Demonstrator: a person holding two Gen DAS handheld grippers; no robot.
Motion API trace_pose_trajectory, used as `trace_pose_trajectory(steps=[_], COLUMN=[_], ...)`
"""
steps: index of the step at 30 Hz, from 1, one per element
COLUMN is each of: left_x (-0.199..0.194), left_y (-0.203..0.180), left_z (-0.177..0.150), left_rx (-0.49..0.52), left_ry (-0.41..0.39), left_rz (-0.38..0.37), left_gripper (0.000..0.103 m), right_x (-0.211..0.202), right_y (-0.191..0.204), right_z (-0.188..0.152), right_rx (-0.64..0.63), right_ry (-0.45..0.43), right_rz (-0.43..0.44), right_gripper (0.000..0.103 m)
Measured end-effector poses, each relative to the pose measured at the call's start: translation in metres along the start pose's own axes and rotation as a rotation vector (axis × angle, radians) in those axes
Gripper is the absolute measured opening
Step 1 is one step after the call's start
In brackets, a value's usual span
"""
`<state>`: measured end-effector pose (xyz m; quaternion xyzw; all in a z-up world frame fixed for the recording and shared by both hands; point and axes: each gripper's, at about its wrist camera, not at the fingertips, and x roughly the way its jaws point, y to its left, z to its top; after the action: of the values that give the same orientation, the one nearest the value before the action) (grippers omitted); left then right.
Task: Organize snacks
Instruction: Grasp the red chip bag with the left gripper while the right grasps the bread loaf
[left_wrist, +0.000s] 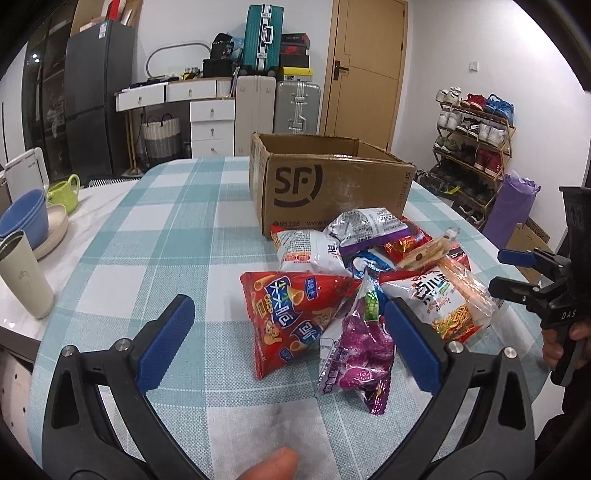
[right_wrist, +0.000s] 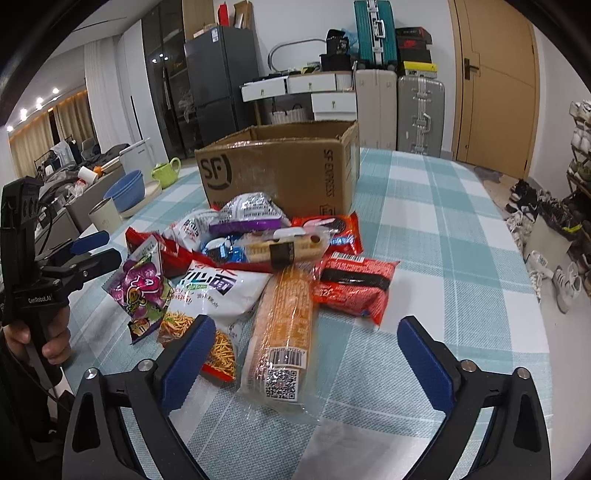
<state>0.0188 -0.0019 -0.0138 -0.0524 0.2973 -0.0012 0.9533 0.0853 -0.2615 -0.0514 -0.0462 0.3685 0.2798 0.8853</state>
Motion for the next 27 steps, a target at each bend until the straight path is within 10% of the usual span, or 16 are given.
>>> trace_pose_trajectory(steps=[27], left_x=[0.048], left_y=[0.027], left_z=[0.018], left_rx=[-0.128], left_ry=[0.141], left_rz=[-0.064], left_gripper=[0.102], right_x=[0.044], right_y=[0.007], right_z=[0.002], right_rx=[-0.025], right_ry=[0.148], right_rz=[0.002], right_gripper=[0.068])
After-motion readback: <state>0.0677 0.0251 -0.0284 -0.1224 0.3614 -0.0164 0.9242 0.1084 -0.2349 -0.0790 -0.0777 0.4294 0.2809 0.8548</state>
